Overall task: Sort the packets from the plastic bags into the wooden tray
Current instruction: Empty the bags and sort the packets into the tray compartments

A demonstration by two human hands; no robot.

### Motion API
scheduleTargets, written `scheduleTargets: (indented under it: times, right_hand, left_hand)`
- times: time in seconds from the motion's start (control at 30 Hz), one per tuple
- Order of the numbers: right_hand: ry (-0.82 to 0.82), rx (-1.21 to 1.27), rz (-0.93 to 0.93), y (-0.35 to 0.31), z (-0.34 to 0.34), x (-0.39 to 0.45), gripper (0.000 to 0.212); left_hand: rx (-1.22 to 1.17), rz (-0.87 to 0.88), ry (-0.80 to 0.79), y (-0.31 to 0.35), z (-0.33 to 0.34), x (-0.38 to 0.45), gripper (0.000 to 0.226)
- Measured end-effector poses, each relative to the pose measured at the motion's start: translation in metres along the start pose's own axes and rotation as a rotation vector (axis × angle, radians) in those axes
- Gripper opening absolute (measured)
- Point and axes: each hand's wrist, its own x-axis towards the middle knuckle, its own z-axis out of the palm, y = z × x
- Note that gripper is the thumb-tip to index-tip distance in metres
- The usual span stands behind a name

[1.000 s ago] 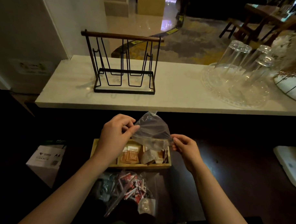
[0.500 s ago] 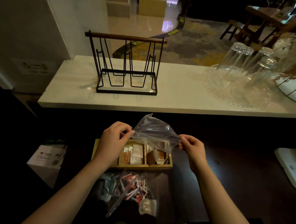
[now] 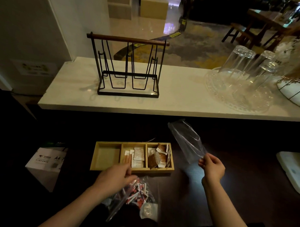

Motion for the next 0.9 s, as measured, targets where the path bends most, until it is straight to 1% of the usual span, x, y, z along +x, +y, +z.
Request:
scheduleTargets:
  times: [0.07, 0.13, 0.2, 0.23, 0.27, 0.3, 0.33, 0.4, 0.43, 0.5, 0.6, 0.67, 0.77, 0.83, 0.9]
  right_hand:
    - [0.036, -0.026, 0.033, 0.012, -0.002, 0.002, 0.016]
    - [0.023, -0.061, 0.052, 0.023, -0.002, 0.001, 0.013]
    - [-0.018, -0.123, 0.067, 0.033, -0.001, 0.002, 0.012]
    - [-0.045, -0.16, 0.085, 0.037, 0.0, 0.003, 0.013]
    - [-0.07, -0.2, 0.097, 0.043, 0.0, 0.004, 0.014]
    - [-0.091, -0.254, 0.101, 0.048, 0.001, 0.006, 0.015]
    - [-0.105, -0.315, 0.09, 0.052, 0.001, 0.007, 0.015]
    - [-0.103, -0.501, 0.027, 0.057, 0.001, 0.009, 0.016]
    - [-0.093, -0.592, -0.009, 0.056, 0.0, 0.007, 0.015]
    - [-0.09, -0.697, -0.064, 0.052, -0.003, 0.002, 0.011]
    - [-0.105, -0.793, -0.118, 0.053, -0.005, 0.004, 0.016]
    - [-0.106, -0.829, -0.142, 0.052, -0.003, 0.004, 0.02]
    - [-0.085, -0.86, -0.204, 0.044, 0.002, 0.0, 0.027]
    - [-0.08, -0.867, -0.24, 0.036, 0.006, -0.006, 0.03]
    - [-0.078, -0.849, -0.268, 0.028, 0.011, -0.012, 0.031]
  left_hand:
    - [0.141, -0.039, -0.09, -0.003, 0.012, -0.004, 0.029]
    - [0.278, -0.067, -0.145, -0.008, 0.024, -0.006, 0.044]
    - [0.333, -0.091, -0.19, -0.014, 0.036, -0.006, 0.069]
    - [0.339, -0.098, -0.191, -0.017, 0.041, -0.006, 0.077]
    - [0.351, -0.1, -0.176, -0.019, 0.044, -0.006, 0.077]
    - [0.363, -0.095, -0.148, -0.019, 0.045, -0.006, 0.071]
    - [0.365, -0.083, -0.112, -0.019, 0.046, -0.006, 0.06]
    - [0.344, -0.061, -0.051, -0.02, 0.048, -0.005, 0.038]
    - [0.33, -0.068, -0.044, -0.02, 0.048, -0.004, 0.031]
    - [0.28, -0.099, -0.061, -0.022, 0.044, -0.003, 0.023]
    - [0.112, -0.14, -0.096, -0.026, 0.034, -0.001, 0.021]
    - [0.025, -0.116, -0.132, -0.03, 0.023, -0.001, 0.023]
    - [-0.105, -0.086, -0.205, -0.036, 0.008, -0.001, 0.018]
    - [-0.13, -0.056, -0.211, -0.041, -0.002, -0.004, 0.021]
    - [-0.137, -0.037, -0.19, -0.046, -0.011, -0.007, 0.02]
